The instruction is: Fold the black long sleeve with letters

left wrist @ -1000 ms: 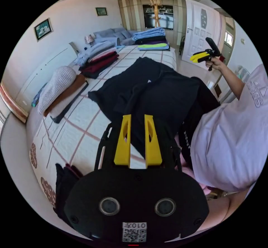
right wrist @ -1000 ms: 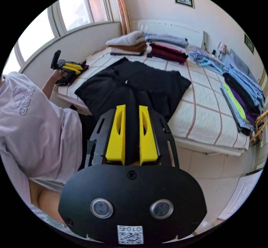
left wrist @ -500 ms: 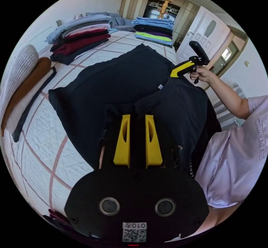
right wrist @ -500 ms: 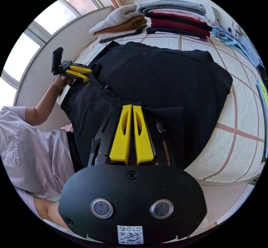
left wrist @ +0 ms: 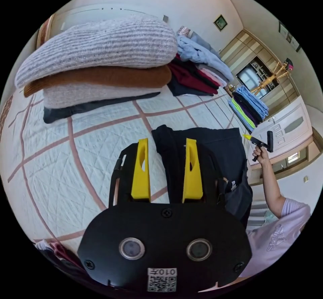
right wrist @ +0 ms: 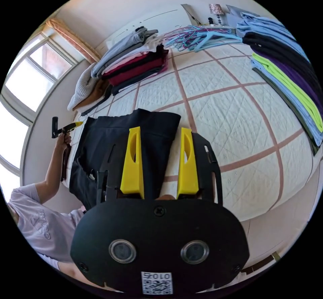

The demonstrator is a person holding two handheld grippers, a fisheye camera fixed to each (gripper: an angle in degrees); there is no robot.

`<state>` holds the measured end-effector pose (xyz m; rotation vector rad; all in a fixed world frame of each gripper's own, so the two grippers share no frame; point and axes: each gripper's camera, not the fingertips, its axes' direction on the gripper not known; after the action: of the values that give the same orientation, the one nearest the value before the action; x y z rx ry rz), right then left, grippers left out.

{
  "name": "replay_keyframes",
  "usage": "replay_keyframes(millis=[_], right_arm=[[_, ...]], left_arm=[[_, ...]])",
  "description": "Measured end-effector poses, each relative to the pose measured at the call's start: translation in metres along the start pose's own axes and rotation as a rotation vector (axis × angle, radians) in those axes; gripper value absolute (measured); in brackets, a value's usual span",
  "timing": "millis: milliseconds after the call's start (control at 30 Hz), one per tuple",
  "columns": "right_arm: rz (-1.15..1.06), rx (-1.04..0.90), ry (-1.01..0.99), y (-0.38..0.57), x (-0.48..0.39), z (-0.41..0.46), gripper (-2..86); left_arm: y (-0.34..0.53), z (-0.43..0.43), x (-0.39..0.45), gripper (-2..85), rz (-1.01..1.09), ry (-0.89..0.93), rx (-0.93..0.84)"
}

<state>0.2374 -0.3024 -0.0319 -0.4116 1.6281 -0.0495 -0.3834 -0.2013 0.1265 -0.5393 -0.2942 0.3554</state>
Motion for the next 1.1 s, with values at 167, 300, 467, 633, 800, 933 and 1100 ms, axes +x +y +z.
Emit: replay_keyframes(millis=[167,300,467,633,800,933,1100], right_arm=[[0.025,-0.036,0.000,-0.012,0.016,0.023,16.0],[0.040,-0.054,0.004,-0.020,0.018,0.040,14.0],[-0.013,-0.070,-0.036,-0.020,0.000,0.044,6.5],[-0.095,0.050,-0.096,0.005,-0.023,0.000,5.3],[-0.650,0.240,-0.128,0.123,-0.107,-0.098,5.1],[-0.847,0.170,-0.132,0.222,-0.114,-0.099,5.0],[-0.709,-0.172,-0.118,0.282,-0.093,-0.024,5.0]], left_arm=[[-0.029,0.023,0.003,12.2,0.005,0.048,-0.101],[-0.034,0.032,0.003,10.4,-0.038,0.072,-0.126],[-0.023,0.021,0.002,4.7,-0.075,0.207,-0.084],[0.013,-0.052,0.052,2.3,0.159,0.358,0.146],[0.120,-0.176,0.161,1.4,0.770,0.465,0.291],[0.250,-0.216,0.225,1.2,1.130,0.360,0.151],[0.319,-0.177,0.223,1.1,1.028,0.350,-0.108]])
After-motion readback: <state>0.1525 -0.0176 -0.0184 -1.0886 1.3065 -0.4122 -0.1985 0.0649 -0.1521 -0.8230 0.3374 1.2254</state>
